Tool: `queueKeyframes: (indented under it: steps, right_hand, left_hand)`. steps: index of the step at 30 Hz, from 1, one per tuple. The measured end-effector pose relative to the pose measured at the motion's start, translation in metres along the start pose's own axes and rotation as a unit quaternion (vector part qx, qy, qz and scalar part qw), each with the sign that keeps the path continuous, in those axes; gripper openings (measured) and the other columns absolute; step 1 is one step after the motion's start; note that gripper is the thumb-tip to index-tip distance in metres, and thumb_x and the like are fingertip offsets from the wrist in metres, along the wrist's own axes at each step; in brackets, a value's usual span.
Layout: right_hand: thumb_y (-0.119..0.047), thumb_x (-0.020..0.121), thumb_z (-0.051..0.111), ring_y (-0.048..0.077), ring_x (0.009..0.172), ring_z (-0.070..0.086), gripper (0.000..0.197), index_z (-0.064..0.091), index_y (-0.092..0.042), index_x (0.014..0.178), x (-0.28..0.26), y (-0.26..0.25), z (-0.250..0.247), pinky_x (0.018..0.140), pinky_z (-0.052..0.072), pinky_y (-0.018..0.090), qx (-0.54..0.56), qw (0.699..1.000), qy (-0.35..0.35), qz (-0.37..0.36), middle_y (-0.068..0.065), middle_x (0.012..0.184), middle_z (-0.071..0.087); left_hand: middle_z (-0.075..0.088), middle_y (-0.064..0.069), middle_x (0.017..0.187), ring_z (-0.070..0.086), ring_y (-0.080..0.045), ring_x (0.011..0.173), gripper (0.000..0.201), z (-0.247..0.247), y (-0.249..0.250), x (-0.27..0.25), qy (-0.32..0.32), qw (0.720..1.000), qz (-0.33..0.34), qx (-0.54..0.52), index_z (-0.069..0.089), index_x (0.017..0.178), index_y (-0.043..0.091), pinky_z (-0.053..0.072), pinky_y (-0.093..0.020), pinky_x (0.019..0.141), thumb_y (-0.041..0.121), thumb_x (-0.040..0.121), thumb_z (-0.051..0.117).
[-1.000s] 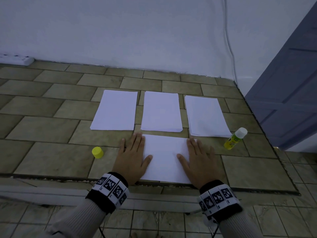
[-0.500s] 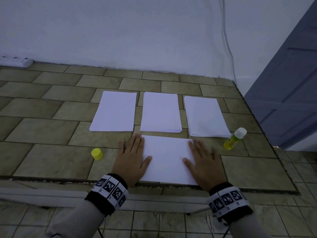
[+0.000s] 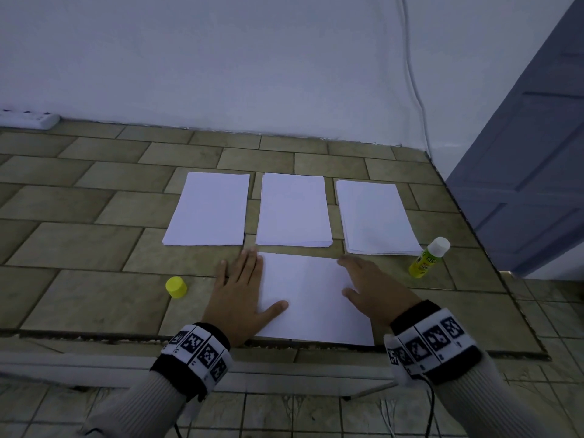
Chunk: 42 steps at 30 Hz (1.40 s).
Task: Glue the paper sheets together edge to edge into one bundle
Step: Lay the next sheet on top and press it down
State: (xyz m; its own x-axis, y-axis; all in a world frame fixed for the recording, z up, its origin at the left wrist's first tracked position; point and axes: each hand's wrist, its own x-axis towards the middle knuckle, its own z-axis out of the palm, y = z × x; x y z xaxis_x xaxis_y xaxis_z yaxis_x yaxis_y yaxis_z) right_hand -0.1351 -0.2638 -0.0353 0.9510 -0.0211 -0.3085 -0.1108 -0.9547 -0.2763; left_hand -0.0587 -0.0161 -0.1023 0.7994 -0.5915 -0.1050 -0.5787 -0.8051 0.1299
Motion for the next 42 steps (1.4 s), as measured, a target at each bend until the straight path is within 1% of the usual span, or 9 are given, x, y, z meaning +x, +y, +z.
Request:
queueKeyframes:
  steps: [6,10,15,19,25,29,31,36,42]
  right_hand:
    - [-0.034,0.095,0.046,0.026,0.122,0.044,0.051,0.033,-0.01,0.139,0.014,0.004,-0.005,0.101,0.04,0.04,-0.112,0.994,-0.004,0.006,0.009,0.136,0.042]
    - [-0.031,0.094,0.045,0.025,0.112,0.046,0.041,0.041,-0.008,0.128,0.027,0.004,-0.008,0.092,0.045,0.039,-0.161,0.987,-0.007,0.018,0.01,0.123,0.045]
    - [-0.005,0.092,0.041,0.025,0.101,0.049,0.022,0.048,-0.004,0.113,0.04,0.004,-0.019,0.076,0.04,0.028,-0.077,0.997,0.002,0.026,0.013,0.114,0.048]
    - [0.001,0.093,0.041,0.022,0.088,0.057,0.022,0.049,-0.009,0.111,0.035,0.01,-0.038,0.076,0.049,0.033,0.01,1.0,0.0,0.012,0.011,0.103,0.059]
    - [-0.001,0.092,0.049,0.011,0.068,0.059,0.023,0.058,-0.02,0.083,0.012,0.017,-0.089,0.051,0.046,0.013,0.07,0.996,0.055,-0.021,0.0,0.089,0.058]
    - [0.004,0.09,0.053,0.025,0.072,0.068,0.021,0.062,-0.015,0.086,0.017,0.03,-0.107,0.064,0.06,0.033,0.236,0.961,0.147,0.004,0.007,0.087,0.062]
    - [0.007,0.088,0.055,0.026,0.073,0.067,0.019,0.062,-0.011,0.088,0.027,0.027,-0.103,0.065,0.061,0.034,0.314,0.93,0.192,0.025,0.009,0.086,0.06]
    - [0.005,0.085,0.062,0.033,0.087,0.065,0.016,0.06,-0.003,0.098,0.068,0.01,-0.064,0.08,0.058,0.048,0.416,0.885,0.197,0.067,0.018,0.091,0.059]
    - [-0.01,0.085,0.066,0.024,0.094,0.059,0.028,0.06,-0.006,0.112,0.098,0.004,-0.026,0.087,0.049,0.031,0.313,0.922,0.202,0.102,0.014,0.102,0.061]
  left_hand:
    - [-0.006,-0.009,0.163,-0.01,-0.021,0.149,0.123,0.001,-0.001,0.0,-0.004,1.0,0.0,0.013,0.0,0.154,0.006,-0.004,-0.051,0.12,0.089,0.066,-0.02]
    - [-0.01,-0.01,0.162,-0.014,-0.021,0.148,0.122,0.002,-0.001,0.0,-0.002,1.0,0.002,0.008,-0.003,0.153,0.005,-0.006,-0.051,0.12,0.089,0.066,-0.019]
    - [-0.008,-0.013,0.161,-0.01,-0.025,0.149,0.119,0.004,-0.001,-0.001,0.002,1.0,0.003,0.002,-0.002,0.153,0.004,-0.003,-0.052,0.12,0.088,0.07,-0.015]
    - [-0.014,-0.013,0.16,-0.015,-0.025,0.148,0.119,0.002,0.0,0.0,-0.004,1.0,0.005,0.001,-0.008,0.152,0.005,-0.006,-0.051,0.119,0.089,0.068,-0.019]
    - [-0.018,-0.012,0.159,-0.019,-0.022,0.148,0.125,0.0,0.0,-0.002,-0.014,1.0,0.001,-0.024,-0.014,0.15,0.002,-0.009,-0.051,0.12,0.093,0.064,-0.017]
    - [-0.015,-0.013,0.16,-0.018,-0.021,0.148,0.124,0.001,-0.001,-0.002,-0.001,0.999,0.004,-0.036,-0.014,0.15,0.0,-0.008,-0.05,0.12,0.093,0.067,-0.011]
    - [-0.014,-0.013,0.16,-0.018,-0.02,0.148,0.125,0.001,0.0,-0.002,0.006,0.999,0.004,-0.044,-0.013,0.151,0.0,-0.008,-0.05,0.12,0.093,0.067,-0.01]
    - [-0.01,-0.009,0.162,-0.017,-0.019,0.148,0.121,0.0,-0.001,-0.003,0.015,0.999,0.011,-0.042,-0.006,0.154,0.006,-0.007,-0.05,0.12,0.092,0.069,-0.01]
    - [-0.011,-0.007,0.162,-0.02,-0.017,0.147,0.117,-0.002,0.0,-0.003,0.009,0.999,0.009,-0.032,-0.001,0.156,0.011,-0.007,-0.05,0.12,0.09,0.069,-0.012]
